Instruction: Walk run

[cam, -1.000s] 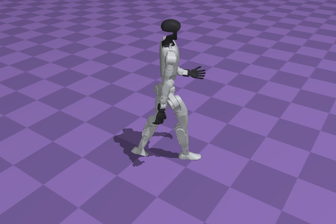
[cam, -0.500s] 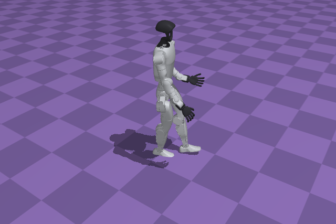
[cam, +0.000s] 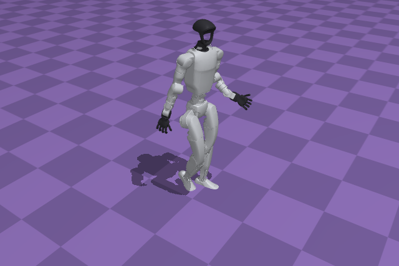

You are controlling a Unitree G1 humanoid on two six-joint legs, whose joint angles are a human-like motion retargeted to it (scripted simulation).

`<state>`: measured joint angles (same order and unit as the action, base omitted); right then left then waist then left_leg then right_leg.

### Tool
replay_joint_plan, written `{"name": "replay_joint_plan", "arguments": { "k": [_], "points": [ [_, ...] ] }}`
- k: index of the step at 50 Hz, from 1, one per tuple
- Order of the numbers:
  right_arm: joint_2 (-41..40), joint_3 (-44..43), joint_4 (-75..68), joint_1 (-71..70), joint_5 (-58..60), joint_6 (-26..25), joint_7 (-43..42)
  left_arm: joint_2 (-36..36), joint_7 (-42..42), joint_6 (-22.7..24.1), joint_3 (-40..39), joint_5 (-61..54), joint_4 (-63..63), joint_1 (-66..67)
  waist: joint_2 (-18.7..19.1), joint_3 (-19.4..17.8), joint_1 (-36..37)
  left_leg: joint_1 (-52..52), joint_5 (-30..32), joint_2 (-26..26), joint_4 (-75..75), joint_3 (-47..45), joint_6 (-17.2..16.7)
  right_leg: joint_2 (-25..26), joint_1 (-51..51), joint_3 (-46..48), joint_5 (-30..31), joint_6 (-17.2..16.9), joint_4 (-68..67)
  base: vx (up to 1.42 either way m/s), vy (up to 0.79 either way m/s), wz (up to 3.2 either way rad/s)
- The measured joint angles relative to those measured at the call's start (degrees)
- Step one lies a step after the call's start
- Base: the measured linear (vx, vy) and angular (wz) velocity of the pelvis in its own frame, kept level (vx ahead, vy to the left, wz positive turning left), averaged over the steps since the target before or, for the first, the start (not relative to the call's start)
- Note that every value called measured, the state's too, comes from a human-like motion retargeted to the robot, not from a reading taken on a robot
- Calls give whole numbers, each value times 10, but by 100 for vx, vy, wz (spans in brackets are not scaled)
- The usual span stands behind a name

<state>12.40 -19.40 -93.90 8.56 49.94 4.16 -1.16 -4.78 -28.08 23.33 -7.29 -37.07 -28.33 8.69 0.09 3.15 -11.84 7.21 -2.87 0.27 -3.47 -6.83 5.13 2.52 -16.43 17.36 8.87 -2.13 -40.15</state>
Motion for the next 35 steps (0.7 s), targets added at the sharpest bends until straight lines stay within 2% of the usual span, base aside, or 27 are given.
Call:
{"name": "replay_joint_plan", "arguments": {
  "k": [3,7,11,13,15,19,22,23,25,28,30,32,35],
  "points": [
    [2,-13,4,13,-34,17,-18,-6,3,6,18,2,8,-17,-7,0,-28,-28,-19,-19,5,-13,5,-17,-38,-26,-22,-27,83,42,-3,-17],
    [-11,-21,-6,14,-64,10,-30,-9,-1,2,30,-1,9,-38,-26,-4,-49,-73,-47,-49,15,-38,11,-69,-66,-21,-31,-21,214,40,-6,-51],
    [-32,-18,-14,17,-52,10,-12,-1,-1,3,48,-6,3,-51,-25,-12,-79,-116,-72,-54,19,-51,10,-88,-91,-6,-27,-8,330,52,-15,-21],
    [-42,-14,-14,19,-30,8,-5,8,-3,3,54,-5,-1,-55,-19,-13,-88,-132,-84,-53,19,-63,5,-90,-104,12,-15,-19,376,49,-14,-44],
    [-51,-13,-17,22,-3,3,-7,20,-8,1,60,-3,-5,-56,-14,-11,-88,-145,-94,-50,16,-81,-3,-105,-102,84,-12,-29,401,53,-18,-52],
    [-64,-12,-35,24,18,-14,-13,47,-21,-4,83,0,-20,-43,5,-6,-110,-166,-98,-35,2,-84,-28,-109,-71,176,2,36,379,59,-22,2],
    [-67,-23,-35,30,29,-26,-1,74,-30,-6,97,-1,-38,-25,29,8,-122,-172,-64,-11,-21,-86,-60,-86,-54,186,22,75,388,75,-35,4],
    [-66,-24,-35,31,29,-28,1,81,-34,-6,98,0,-42,-17,37,15,-122,-170,-39,0,-32,-91,-78,-77,-50,181,8,84,387,78,-43,-32],
    [-62,-30,-35,26,23,-35,2,95,-46,-7,103,1,-51,1,47,24,-122,-166,35,16,-70,-85,-117,-65,-37,170,-16,88,385,69,-38,-29],
    [-55,-40,-35,0,11,-37,-16,102,-52,-10,120,-2,-55,28,20,30,-112,-150,176,13,-171,-73,-168,-64,-7,140,-44,102,383,63,-41,-66],
    [-52,-32,-21,-22,5,-27,-27,95,-51,-9,122,-5,-50,36,-10,34,-104,-121,232,4,-269,-77,-167,-71,10,101,-66,110,376,53,-39,-118],
    [-48,-21,10,-42,2,-19,-30,84,-55,-12,122,-3,-50,32,-28,39,-100,-75,252,-6,-365,-47,-146,-73,27,78,-81,113,375,50,-30,-94],
    [-36,-4,52,-84,8,-8,-32,72,-57,-24,110,5,-55,16,-45,39,-101,-14,178,-7,-448,-6,-125,-57,50,51,-94,127,382,46,-25,-90]
  ]
}}
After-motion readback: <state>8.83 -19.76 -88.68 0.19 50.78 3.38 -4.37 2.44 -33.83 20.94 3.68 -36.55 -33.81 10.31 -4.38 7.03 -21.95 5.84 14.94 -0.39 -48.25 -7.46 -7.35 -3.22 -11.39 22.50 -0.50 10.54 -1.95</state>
